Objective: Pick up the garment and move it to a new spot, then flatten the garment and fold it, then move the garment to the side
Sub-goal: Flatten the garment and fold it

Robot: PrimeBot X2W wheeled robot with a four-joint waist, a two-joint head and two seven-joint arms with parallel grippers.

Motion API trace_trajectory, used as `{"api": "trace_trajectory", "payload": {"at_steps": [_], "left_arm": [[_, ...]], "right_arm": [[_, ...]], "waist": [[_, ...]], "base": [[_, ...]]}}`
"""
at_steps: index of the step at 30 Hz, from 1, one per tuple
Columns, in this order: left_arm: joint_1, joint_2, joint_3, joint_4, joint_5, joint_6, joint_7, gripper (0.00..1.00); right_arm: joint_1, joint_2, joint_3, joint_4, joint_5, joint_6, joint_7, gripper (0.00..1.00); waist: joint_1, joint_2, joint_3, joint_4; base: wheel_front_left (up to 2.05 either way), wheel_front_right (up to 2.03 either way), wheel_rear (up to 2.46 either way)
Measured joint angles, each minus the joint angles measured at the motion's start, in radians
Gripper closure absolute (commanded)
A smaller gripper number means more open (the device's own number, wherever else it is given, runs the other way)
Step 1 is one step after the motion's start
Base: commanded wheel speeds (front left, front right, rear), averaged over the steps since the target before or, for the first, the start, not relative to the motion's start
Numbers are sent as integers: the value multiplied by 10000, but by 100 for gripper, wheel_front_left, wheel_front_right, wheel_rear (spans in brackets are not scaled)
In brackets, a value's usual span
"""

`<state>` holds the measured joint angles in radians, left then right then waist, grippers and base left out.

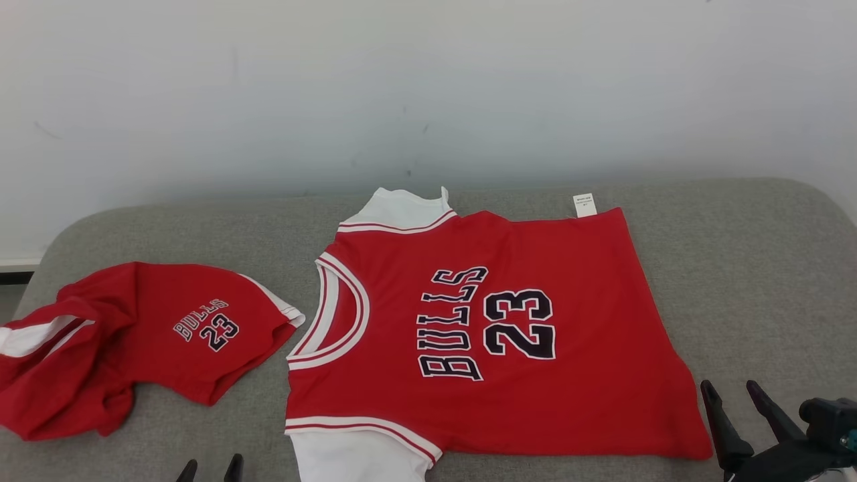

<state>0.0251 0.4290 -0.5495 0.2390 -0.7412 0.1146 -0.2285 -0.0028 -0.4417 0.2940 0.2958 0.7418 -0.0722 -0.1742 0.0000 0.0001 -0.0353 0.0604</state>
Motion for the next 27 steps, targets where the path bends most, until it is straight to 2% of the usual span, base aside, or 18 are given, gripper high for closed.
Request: {"api": "trace_trajectory", "payload": {"at_steps": [9,14,27], "left_arm": [[14,-17,970,-378,291,92,-151,0],[6,-284,1406,-550,428,96,-190,0],[112,-1011,2560,-583,1030,96,-221,0]], "right_arm": [[-336,86,-140,-552,-324,-163,-382,0],[-967,527,-17,-794,-769,-245,-558,0],[-803,723,-213,-617,-1290,-280,-738,0]], "waist": [[0,0,79,-371],[0,0,183,-582],[0,0,321,-944]], "base": [[0,0,0],[0,0,0],[0,0,0]]}}
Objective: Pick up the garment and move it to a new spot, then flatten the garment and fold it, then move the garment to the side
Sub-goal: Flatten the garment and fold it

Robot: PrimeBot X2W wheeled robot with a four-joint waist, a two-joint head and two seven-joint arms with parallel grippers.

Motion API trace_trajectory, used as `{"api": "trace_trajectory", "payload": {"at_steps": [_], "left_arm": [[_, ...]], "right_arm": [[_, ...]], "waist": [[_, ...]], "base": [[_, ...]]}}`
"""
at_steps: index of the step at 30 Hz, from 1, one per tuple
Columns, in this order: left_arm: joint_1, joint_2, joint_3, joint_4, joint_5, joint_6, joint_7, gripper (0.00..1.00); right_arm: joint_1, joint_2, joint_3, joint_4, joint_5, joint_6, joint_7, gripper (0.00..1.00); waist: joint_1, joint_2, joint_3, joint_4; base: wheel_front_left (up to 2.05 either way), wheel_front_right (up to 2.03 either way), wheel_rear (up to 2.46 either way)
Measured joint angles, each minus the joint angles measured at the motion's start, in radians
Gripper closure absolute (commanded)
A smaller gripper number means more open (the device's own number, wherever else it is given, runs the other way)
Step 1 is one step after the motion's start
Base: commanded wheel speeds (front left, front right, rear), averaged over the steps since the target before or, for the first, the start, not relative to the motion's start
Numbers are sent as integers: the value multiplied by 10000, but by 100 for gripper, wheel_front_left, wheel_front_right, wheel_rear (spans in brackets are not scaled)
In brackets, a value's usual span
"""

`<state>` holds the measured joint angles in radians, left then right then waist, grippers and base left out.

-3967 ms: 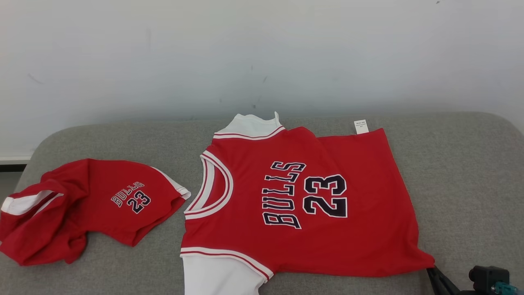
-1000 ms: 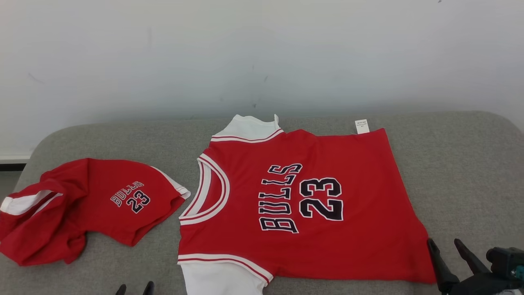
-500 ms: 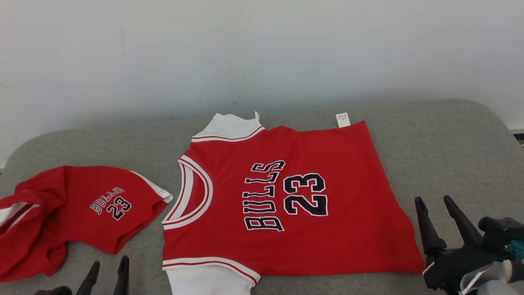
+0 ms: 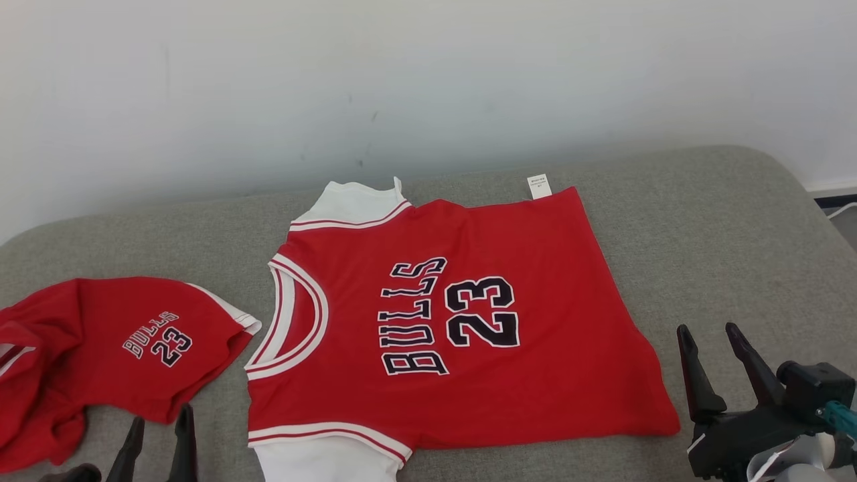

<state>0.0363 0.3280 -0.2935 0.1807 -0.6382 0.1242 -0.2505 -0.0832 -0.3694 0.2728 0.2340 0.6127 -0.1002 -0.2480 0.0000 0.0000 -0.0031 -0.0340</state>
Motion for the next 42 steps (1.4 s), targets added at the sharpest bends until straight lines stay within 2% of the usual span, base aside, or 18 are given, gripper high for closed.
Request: {"api": "trace_trajectory", "payload": {"at_steps": [9,25,42], "left_arm": [[224,-353,443,40,685,0,0,0],[203,-454,466,-207,2334,0,0,0],[204,-711,709,23,3137,0,0,0]], "right_arm": [[152,209,-196,169,-265,-56,-29,0],[366,311,-568,163,-853,-63,-31,0],[408,545,-690,176,-1262,36,-33,0]], "waist": [[0,0,39,-31],[0,0,-125,345],[0,0,-227,449]], "base": [[0,0,0],[0,0,0],[0,0,0]]}}
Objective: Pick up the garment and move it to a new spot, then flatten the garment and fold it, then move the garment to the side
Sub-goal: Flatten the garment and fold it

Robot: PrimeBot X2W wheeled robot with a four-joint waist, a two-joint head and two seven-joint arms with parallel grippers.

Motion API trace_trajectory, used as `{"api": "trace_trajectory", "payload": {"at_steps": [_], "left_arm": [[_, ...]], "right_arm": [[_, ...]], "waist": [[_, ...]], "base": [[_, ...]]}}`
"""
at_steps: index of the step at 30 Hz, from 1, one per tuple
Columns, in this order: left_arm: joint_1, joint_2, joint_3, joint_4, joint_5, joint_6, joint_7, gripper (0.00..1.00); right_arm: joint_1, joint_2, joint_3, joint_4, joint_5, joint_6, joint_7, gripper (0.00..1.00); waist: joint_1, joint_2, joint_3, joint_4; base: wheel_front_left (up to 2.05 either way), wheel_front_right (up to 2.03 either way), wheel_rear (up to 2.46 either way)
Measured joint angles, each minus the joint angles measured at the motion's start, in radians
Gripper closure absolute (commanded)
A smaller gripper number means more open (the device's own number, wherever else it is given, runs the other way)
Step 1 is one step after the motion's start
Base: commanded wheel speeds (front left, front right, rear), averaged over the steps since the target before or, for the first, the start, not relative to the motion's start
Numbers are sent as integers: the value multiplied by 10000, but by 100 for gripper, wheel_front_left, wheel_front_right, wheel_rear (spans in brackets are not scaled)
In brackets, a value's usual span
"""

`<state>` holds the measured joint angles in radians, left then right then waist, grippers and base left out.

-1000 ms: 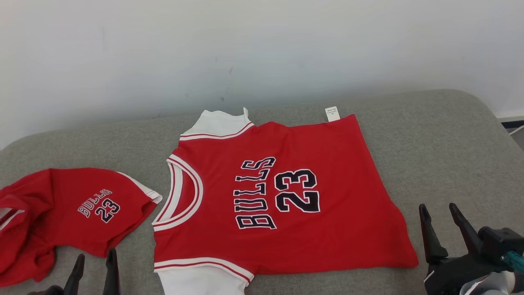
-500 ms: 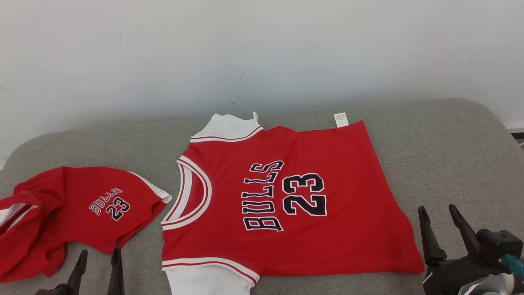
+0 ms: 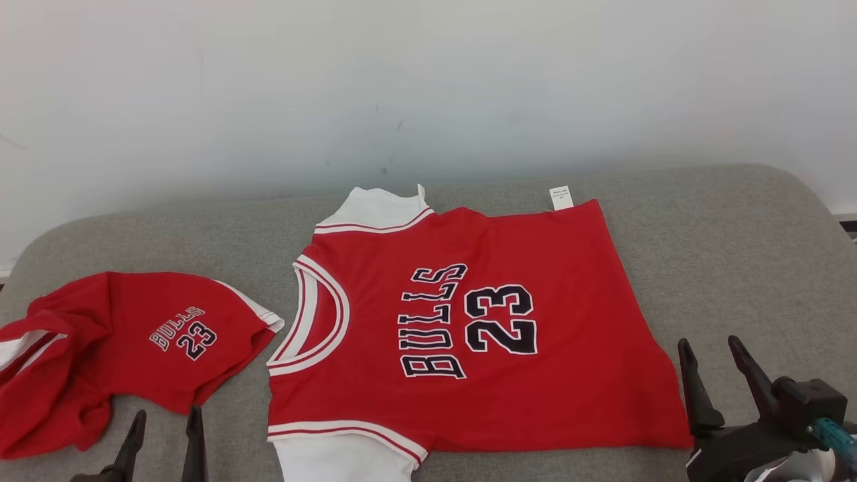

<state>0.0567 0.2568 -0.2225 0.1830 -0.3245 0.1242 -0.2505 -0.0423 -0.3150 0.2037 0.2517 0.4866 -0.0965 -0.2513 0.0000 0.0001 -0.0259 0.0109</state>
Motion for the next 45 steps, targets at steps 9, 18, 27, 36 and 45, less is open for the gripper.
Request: {"api": "trace_trajectory", "payload": {"at_steps": [9,18,27,36,45], "left_arm": [[-1,-71,130,35,171,0,0,0],[-55,-54,27,150,523,0,0,0],[-72,-12,-35,238,696,0,4,0],[-20,117,-190,247,779,-15,58,0],[396,-8,-828,169,366,-915,614,0]], "right_arm": [[135,54,-125,-25,-163,13,0,0],[202,92,-291,-102,-316,90,-12,0],[343,138,-408,-35,-426,174,-12,0],[345,150,-439,29,-566,263,-12,0],[568,132,-414,351,-568,305,-4,0]], "waist": [[1,0,47,73],[0,0,135,191],[0,0,118,344],[0,0,92,477],[0,0,164,521]], "base": [[0,0,0],[0,0,0],[0,0,0],[0,0,0],[0,0,0]]}}
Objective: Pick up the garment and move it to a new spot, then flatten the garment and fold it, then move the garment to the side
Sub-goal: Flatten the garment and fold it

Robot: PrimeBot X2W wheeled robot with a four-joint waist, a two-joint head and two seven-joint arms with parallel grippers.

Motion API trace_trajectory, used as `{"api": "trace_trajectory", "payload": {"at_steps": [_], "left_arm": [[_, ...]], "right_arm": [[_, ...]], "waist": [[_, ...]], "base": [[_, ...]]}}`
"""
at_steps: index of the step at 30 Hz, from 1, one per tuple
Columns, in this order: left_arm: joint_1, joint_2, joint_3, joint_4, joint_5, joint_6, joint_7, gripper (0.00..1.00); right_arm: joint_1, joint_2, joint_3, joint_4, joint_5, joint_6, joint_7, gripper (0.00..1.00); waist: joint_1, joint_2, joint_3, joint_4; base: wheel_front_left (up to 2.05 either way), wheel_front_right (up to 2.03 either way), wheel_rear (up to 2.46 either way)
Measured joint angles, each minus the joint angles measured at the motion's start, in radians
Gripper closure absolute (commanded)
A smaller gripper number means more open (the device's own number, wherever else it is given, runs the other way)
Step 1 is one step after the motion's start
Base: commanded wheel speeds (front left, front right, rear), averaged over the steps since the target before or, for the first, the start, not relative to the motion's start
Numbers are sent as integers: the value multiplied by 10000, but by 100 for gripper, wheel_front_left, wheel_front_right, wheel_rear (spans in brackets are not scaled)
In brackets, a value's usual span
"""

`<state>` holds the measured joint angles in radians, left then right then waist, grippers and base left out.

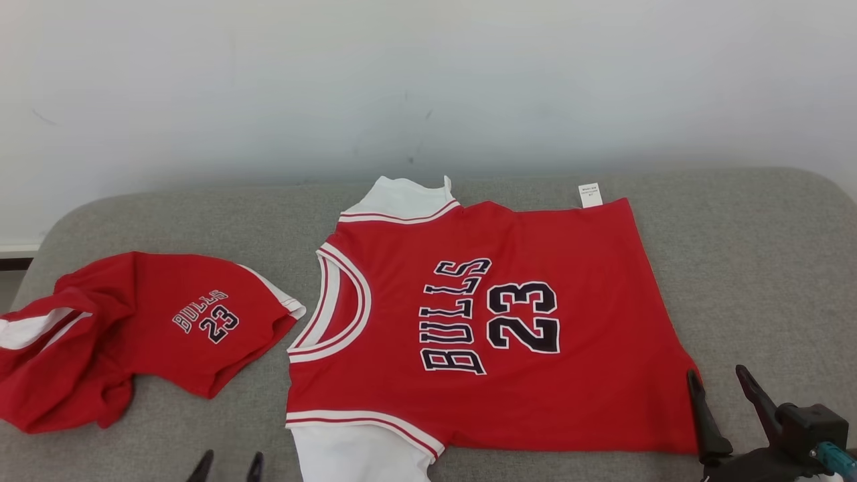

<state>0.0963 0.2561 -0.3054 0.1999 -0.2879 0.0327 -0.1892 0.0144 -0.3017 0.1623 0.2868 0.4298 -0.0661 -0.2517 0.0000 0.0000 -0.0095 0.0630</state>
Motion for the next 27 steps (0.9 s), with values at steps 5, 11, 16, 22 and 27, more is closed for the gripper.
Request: {"api": "trace_trajectory", "payload": {"at_steps": [5,11,16,22,27], "left_arm": [[192,-59,-355,-42,-380,-435,591,0],[242,-217,-650,-128,-1037,-1049,1465,0],[246,-188,-727,-115,-1239,-1078,2088,0],[434,-159,-989,-288,-1645,-1264,2830,0],[496,56,-1126,-558,-1645,-1300,3438,0]], "right_arm": [[0,-10,-6,75,2,0,153,0],[1,-98,-46,215,6,-15,378,0],[1,-77,-33,385,56,-15,683,0],[22,-102,-48,562,98,-58,1001,0],[46,-161,-100,639,102,-125,1210,0]], "waist": [[0,0,157,-29],[0,0,365,-47],[0,0,570,-46],[0,0,813,-10],[1,0,959,50]], "base": [[0,0,0],[0,0,0],[0,0,0],[0,0,0],[0,0,0]]}}
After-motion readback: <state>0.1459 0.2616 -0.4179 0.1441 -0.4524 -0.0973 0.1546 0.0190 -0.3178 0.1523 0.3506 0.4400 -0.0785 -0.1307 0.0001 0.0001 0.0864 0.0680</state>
